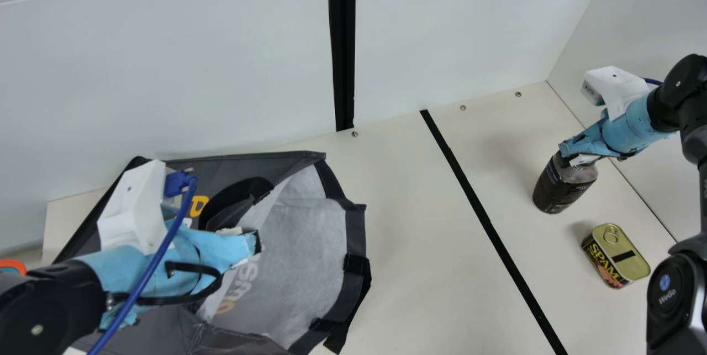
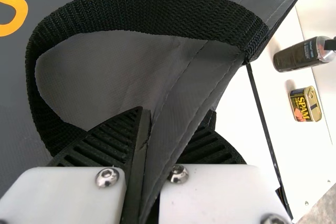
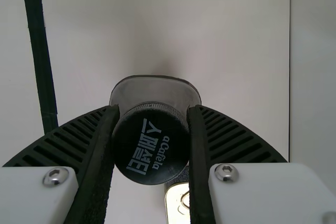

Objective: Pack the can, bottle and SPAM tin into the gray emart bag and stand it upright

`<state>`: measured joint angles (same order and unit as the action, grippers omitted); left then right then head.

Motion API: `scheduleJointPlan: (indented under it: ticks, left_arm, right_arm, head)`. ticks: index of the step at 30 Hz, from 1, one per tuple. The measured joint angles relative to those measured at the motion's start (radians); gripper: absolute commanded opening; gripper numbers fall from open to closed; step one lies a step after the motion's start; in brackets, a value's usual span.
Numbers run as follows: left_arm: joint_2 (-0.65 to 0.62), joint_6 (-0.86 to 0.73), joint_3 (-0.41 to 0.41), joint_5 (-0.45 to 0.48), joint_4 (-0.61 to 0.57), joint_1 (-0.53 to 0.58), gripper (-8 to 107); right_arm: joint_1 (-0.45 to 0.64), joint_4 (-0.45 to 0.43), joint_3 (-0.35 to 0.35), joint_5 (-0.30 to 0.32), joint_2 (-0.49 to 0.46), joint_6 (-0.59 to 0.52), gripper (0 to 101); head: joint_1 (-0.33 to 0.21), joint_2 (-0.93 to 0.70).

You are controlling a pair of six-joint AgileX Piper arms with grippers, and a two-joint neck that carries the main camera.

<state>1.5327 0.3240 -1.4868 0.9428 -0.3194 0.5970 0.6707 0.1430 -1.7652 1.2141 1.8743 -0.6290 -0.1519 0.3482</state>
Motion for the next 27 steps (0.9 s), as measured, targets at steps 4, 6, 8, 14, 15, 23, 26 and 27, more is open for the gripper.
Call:
scheduleJointPlan:
  ticks: [4, 6, 8, 14, 15, 23, 26, 27]
  left_arm:
    - [0.000, 0.000, 0.000, 0.000, 0.000, 0.000, -8]
    - [0.000, 0.000, 0.000, 0.000, 0.000, 0.000, -8]
    - [0.000, 0.000, 0.000, 0.000, 0.000, 0.000, -8]
    - [0.000, 0.000, 0.000, 0.000, 0.000, 0.000, -8]
    - [0.000, 0.000, 0.000, 0.000, 0.000, 0.000, -8]
    - [0.000, 0.000, 0.000, 0.000, 0.000, 0.000, -8]
    - [0.000, 0.000, 0.000, 0.000, 0.000, 0.000, -8]
    - [0.000, 0.000, 0.000, 0.000, 0.000, 0.000, -8]
  right_arm:
    - [0.000, 0.001, 0.000, 0.000, 0.001, -0.001, 0]
    - [0.000, 0.004, 0.000, 0.001, 0.000, -0.005, 0]
    - [0.001, 0.009, -0.001, 0.004, -0.001, -0.010, 0]
    - [0.001, 0.031, -0.009, 0.018, -0.016, -0.035, 0]
    - [0.001, 0.035, -0.012, 0.015, -0.021, -0.040, 0]
    - [-0.011, 0.061, -0.015, 0.008, -0.047, -0.097, 0]
    - [-0.022, 0.074, -0.015, 0.009, -0.057, -0.123, 0]
    - [-0.025, 0.074, -0.017, 0.009, -0.061, -0.135, 0]
  head:
    - [0.000, 0.000]
    - [0.000, 0.000]
    - [0.000, 0.000]
    - [0.002, 0.000]
    - [0.000, 0.000]
    - [0.000, 0.000]
    - [0.000, 0.000]
    - [0.002, 0.000]
